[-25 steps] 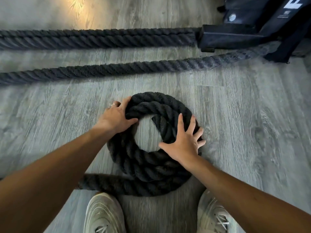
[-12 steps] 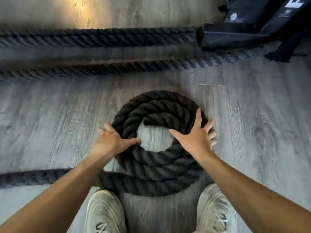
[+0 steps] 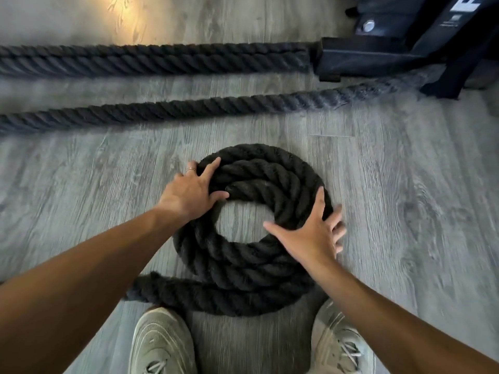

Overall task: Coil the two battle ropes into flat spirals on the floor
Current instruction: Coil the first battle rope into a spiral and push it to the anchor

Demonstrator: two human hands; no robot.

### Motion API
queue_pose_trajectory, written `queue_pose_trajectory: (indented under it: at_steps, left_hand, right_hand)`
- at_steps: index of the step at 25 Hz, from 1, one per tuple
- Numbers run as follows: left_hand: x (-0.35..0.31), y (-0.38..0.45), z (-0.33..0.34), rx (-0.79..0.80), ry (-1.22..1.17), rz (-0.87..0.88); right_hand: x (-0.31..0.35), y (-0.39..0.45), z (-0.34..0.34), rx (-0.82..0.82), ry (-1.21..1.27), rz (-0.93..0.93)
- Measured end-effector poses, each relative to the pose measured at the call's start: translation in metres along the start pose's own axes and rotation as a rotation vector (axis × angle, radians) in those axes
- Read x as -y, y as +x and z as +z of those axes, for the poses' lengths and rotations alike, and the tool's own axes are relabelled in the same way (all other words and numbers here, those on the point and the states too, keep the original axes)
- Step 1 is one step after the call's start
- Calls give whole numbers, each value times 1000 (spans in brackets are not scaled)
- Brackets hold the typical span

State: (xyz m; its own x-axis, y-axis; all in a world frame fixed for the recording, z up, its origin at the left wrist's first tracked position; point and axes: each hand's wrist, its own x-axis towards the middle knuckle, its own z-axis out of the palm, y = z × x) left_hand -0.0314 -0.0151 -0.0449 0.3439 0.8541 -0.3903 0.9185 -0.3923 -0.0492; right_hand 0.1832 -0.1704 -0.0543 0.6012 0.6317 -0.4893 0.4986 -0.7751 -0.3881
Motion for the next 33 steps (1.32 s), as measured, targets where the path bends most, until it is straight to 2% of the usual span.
queue_pose_trajectory:
  at_steps: [2, 4, 9, 12, 14, 17, 20, 23, 25, 27, 29, 33]
  left_hand:
    - [-3, -3, -1, 21, 6, -18]
    - [-5, -11, -2, 38, -12, -90]
    - [-4, -70, 18, 157, -145, -374]
    - [-2, -66, 9, 143, -222, -475]
    - [2, -39, -3, 99, -234, -408]
    - [1, -4, -21, 123, -285, -144]
    - [0, 7, -21, 161, -265, -103]
    - [0, 5, -18, 141, -209, -115]
    - [-3, 3, -20, 157, -196, -138]
    - [-7, -3, -21, 185, -163, -206]
    - [-7, -19, -13, 192, -146, -295]
    - [-1, -73, 20, 213, -377, -405]
  right_hand:
    - [-3, -10, 10, 44, 6, 92]
    - [5, 3, 6, 49, -39, 81]
    - [38, 62, -30, 179, -191, -339]
    - [40, 65, -26, 140, -225, -454]
    - [27, 51, -11, 19, -215, -492]
    - [19, 43, -9, -50, -134, -538]
    - [19, 31, -11, -61, -138, -427]
    - [3, -5, 11, -63, -9, -45]
    - [0, -12, 17, 5, 30, 53]
    - [9, 5, 5, 46, -37, -23]
    - [21, 30, -11, 97, -94, -175]
    - [47, 76, -45, 301, -176, -445]
